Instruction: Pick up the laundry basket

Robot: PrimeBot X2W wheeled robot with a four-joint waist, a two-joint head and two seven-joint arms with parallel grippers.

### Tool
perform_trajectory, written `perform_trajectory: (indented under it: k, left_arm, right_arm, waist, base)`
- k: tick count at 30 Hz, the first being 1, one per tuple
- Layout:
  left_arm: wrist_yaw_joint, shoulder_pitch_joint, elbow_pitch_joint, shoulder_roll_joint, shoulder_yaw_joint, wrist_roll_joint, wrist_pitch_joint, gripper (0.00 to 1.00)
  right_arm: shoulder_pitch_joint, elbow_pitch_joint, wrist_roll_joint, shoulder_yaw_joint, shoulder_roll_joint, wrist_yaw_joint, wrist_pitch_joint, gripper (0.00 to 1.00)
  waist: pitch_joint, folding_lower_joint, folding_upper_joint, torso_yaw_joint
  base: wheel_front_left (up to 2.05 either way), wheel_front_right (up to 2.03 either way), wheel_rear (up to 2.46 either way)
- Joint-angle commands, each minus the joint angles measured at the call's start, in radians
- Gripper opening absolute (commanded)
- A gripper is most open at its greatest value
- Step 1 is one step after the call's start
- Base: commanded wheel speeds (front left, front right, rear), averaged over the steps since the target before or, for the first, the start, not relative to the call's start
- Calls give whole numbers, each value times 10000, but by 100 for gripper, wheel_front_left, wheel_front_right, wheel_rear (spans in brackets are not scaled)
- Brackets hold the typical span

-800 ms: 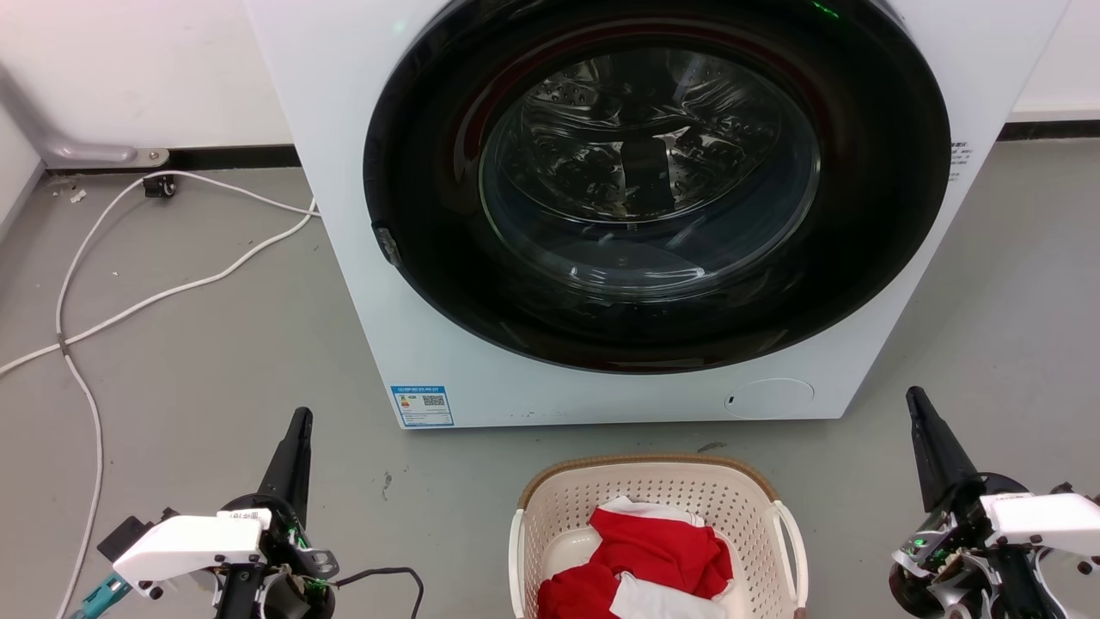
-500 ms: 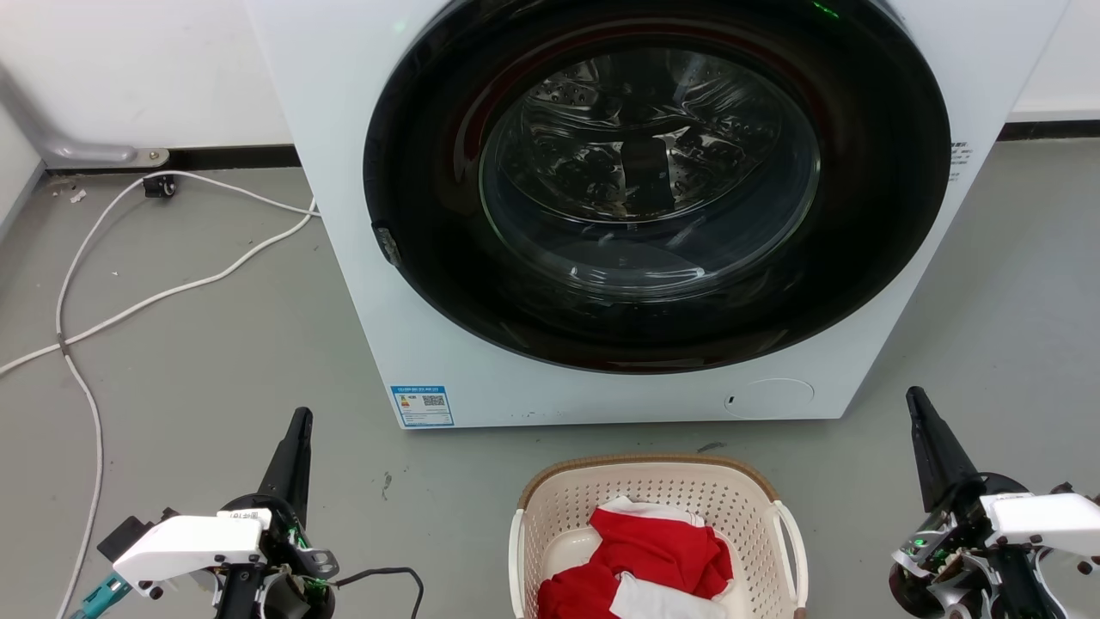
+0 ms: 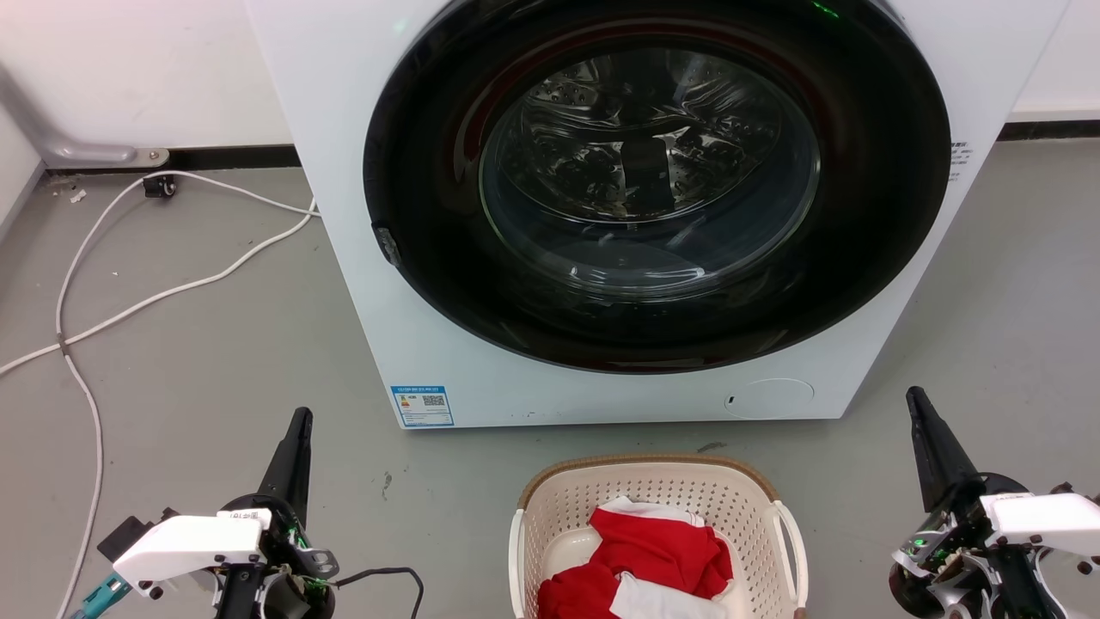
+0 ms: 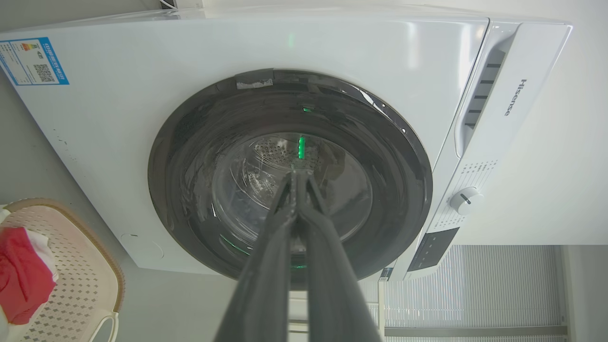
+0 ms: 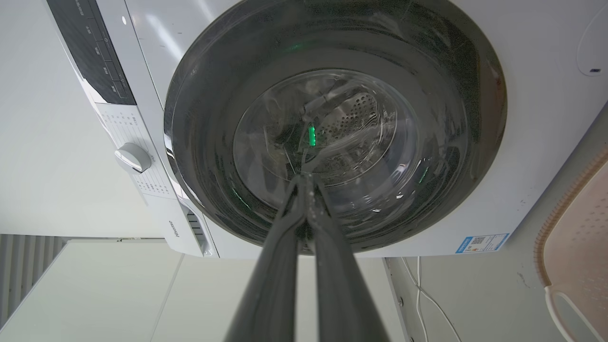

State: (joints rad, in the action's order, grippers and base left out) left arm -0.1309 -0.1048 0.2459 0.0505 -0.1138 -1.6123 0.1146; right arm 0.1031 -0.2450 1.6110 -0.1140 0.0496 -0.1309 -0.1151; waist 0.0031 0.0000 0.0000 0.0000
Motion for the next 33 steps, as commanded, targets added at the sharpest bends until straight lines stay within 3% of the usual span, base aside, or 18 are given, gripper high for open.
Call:
perform_trajectory:
  k: [1, 4, 5, 16, 23, 33]
  left_arm:
    - [-33, -81, 2, -9, -20, -14, 23, 0]
    - [-33, -81, 1, -9, -20, -14, 23, 0]
    - [-2, 0, 0, 0, 0, 0, 0, 100]
    - [4, 321, -53, -32, 146, 395, -393, 100]
    - [171, 313, -432, -27, 66, 1911, -727, 100]
    - [783, 407, -1082, -21, 572, 4292, -1161, 100]
  right_arm:
    - [106, -4, 40, -4, 12, 3, -10, 0]
    - [106, -4, 40, -4, 12, 3, -10, 0]
    - [0, 0, 0, 0, 0, 0, 0, 100]
    - [-322, -143, -519, 95, -17, 2, 391, 100]
    - [-388, 310, -2173, 84, -14, 2, 725, 100]
    - [-536, 1222, -4874, 309, -9, 2, 1160, 100]
  waist:
    - [0, 0, 0, 0]
    - [0, 0, 0, 0]
    - [0, 0, 0, 0]
    - [10, 1, 0, 4]
    - [25, 1, 0, 12]
    - [58, 1, 0, 33]
  base:
    - [0, 0, 0]
    - [0, 0, 0]
    - [0, 0, 0]
    - [0, 0, 0]
    - [0, 0, 0]
    - [0, 0, 0]
